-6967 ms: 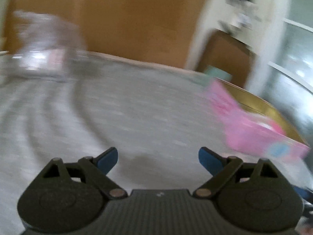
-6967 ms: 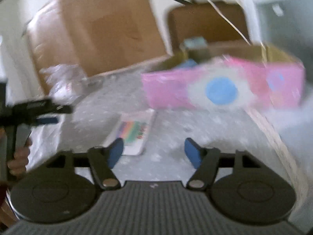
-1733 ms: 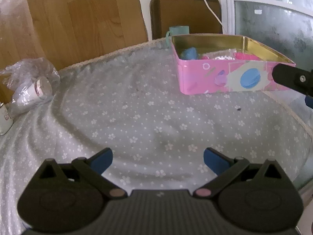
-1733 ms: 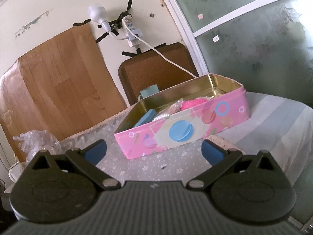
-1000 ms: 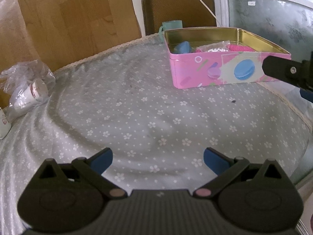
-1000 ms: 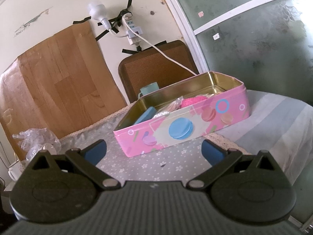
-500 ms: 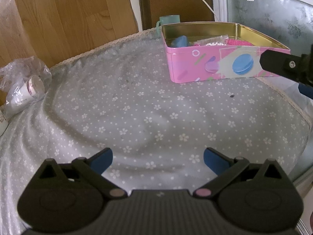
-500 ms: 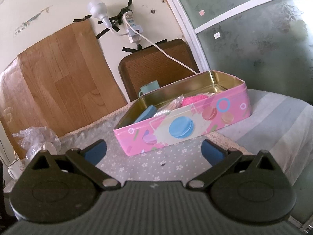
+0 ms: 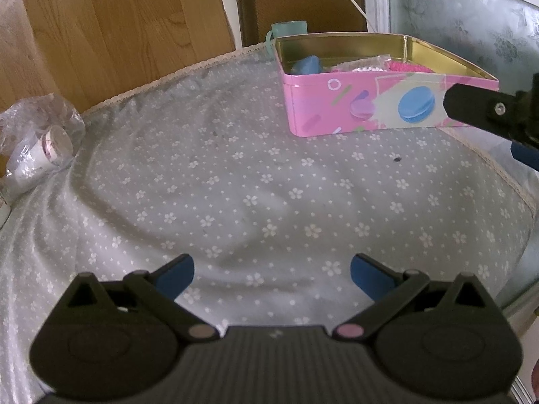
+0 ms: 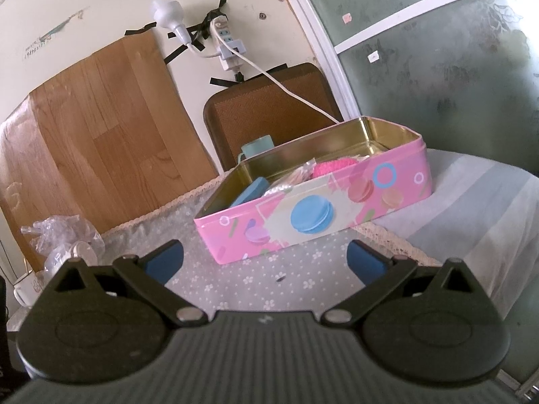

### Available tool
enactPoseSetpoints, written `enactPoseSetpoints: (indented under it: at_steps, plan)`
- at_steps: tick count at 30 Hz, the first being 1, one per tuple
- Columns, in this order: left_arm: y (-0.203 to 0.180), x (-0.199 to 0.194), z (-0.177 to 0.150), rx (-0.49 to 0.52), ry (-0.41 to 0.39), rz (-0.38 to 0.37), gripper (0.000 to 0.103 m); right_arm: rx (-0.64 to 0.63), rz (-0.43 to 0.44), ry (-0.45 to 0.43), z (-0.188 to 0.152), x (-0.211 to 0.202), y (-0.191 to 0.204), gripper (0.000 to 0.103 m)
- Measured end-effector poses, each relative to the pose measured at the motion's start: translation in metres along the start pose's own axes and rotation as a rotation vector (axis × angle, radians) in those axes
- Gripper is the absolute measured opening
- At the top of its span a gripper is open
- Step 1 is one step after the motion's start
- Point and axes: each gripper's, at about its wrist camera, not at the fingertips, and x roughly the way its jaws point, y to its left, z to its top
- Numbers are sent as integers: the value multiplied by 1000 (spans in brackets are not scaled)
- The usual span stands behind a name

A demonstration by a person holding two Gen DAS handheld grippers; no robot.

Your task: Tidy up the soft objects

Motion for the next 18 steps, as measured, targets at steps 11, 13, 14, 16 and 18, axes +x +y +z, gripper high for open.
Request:
enactPoseSetpoints:
  at_steps: [11,13,14,16,18]
  plan:
    - [1,3,0,-11,20,-30,103,-1,-1,2,-2,1,0,103]
    - [1,3,-1,-10,16,-35,103,-1,-2,2,-2,1,1,103]
    - [0,2,-1,-7,9,-32,103,-1,-3,2,-2,0,1,103]
    - [-1,0,-1,-1,-1,-32,103,-2,-3,1,-2,0,1,103]
    - [-1,-1,-1,2,-7,-44,103,-3,-4,1,-3,0,1,103]
